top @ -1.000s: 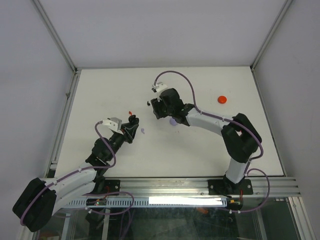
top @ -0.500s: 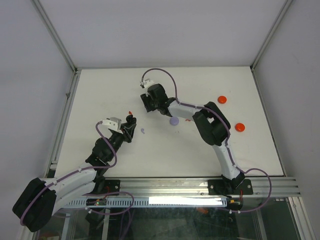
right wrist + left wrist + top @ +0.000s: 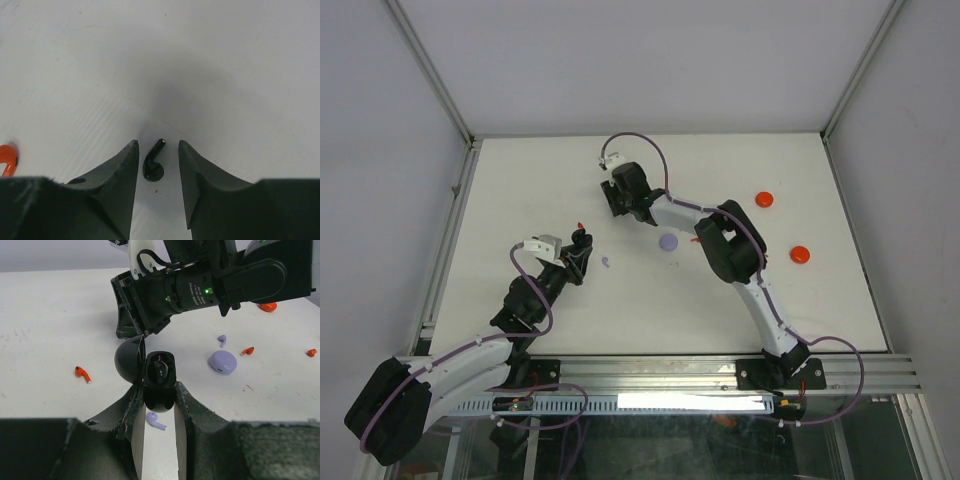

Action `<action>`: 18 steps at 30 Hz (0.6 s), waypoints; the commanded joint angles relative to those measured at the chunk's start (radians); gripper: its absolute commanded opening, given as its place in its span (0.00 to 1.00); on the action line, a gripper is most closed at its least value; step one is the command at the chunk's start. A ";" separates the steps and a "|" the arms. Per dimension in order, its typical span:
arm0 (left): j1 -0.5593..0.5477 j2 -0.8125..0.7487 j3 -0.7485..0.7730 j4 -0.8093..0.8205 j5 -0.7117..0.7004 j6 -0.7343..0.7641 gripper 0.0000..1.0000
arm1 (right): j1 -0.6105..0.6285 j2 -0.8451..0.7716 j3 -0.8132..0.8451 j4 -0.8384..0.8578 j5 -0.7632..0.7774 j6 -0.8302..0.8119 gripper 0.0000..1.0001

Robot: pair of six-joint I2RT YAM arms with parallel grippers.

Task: Insert the wireless bluetooth earbuds into the charging case
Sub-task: Pick up the earbud from the center of the board.

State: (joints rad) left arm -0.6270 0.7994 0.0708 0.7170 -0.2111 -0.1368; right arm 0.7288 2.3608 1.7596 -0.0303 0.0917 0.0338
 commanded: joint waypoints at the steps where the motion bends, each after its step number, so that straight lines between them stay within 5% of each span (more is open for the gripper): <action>1: 0.004 -0.015 0.012 0.022 0.000 0.028 0.01 | 0.002 0.009 0.053 -0.029 0.010 -0.004 0.38; 12: 0.004 -0.017 0.011 0.022 0.007 0.031 0.01 | 0.014 -0.104 -0.093 -0.047 0.017 -0.013 0.20; 18: 0.005 -0.026 0.010 0.020 0.005 0.037 0.01 | 0.045 -0.211 -0.204 -0.093 0.012 -0.020 0.18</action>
State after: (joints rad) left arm -0.6270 0.7937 0.0704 0.7170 -0.2089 -0.1352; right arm 0.7418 2.2555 1.6165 -0.0608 0.0978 0.0269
